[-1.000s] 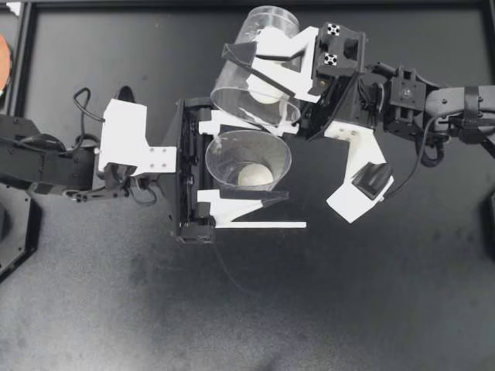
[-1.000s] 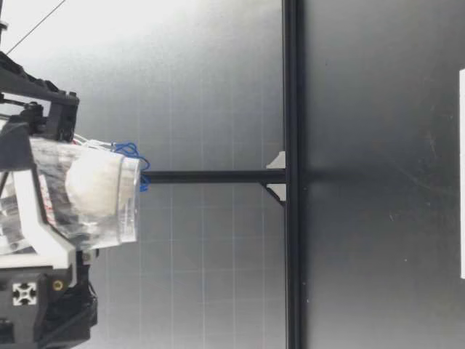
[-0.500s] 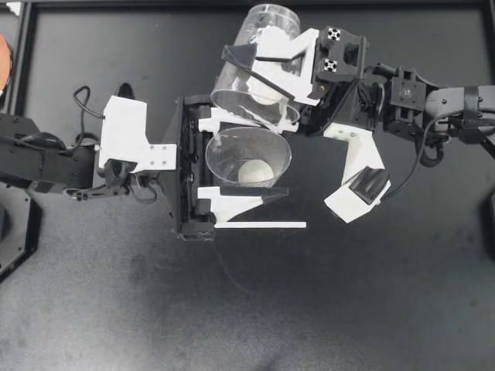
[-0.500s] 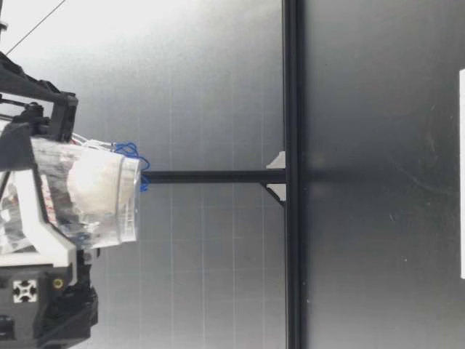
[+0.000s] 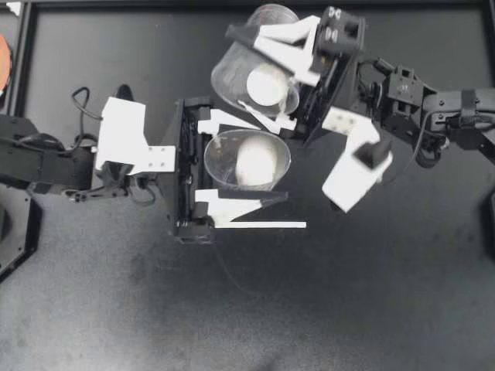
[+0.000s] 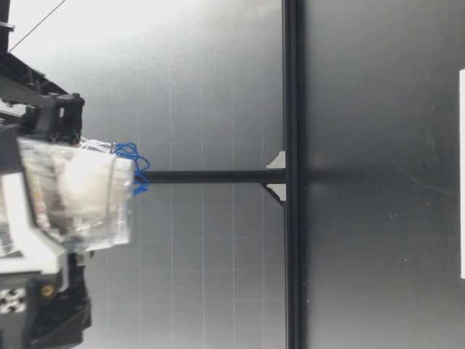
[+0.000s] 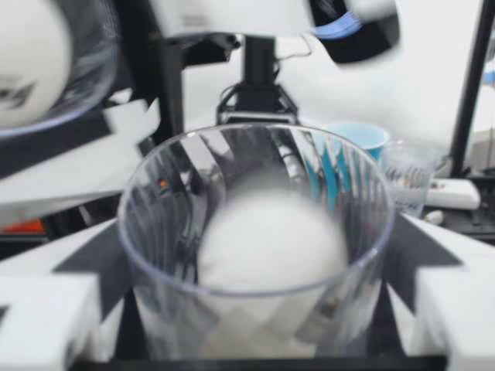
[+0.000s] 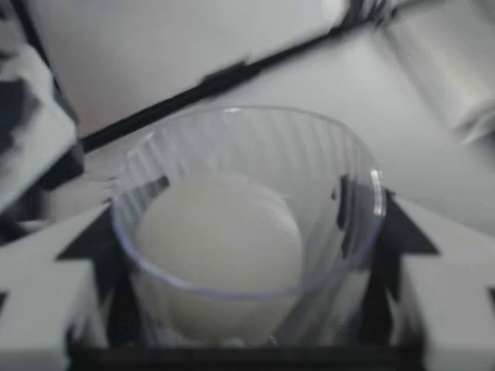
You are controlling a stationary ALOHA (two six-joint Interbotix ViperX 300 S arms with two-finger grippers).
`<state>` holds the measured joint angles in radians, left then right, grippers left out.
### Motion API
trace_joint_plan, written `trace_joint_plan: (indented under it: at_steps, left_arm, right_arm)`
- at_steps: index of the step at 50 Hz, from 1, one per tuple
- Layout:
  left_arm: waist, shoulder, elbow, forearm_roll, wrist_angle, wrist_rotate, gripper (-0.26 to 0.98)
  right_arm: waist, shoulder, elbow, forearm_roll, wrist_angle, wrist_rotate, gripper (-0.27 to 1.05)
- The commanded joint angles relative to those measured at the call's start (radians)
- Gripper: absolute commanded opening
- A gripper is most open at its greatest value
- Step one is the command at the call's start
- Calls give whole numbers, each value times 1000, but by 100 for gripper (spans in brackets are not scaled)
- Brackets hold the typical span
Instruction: Transfer one of the two balls in the right glass into the left glass, then transfer it back to the right glass.
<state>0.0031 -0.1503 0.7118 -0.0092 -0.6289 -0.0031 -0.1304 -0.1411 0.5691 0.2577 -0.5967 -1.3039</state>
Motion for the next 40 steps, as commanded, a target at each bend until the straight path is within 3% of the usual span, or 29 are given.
trace_joint_plan:
  at_steps: [1, 12, 21, 33, 40]
  left_arm:
    - [11, -25, -5, -6, -2, -2, 60]
    - [9, -64, 26, -3, 0, 17, 60]
    - [11, -198, 121, 6, 21, 87, 60]
    - [44, -419, 118, 2, 357, 316, 60]
    - [98, -465, 78, 2, 448, 462, 60]
  right_arm:
    - [40, -43, -23, 71, 43, 91, 43]
    - [49, -114, -6, 132, 149, 425, 42]
    - [49, -242, 115, 135, 227, 670, 42]
    - [72, -336, 270, 103, 262, 1017, 42]
    - [123, -322, 279, 54, 224, 1140, 42]
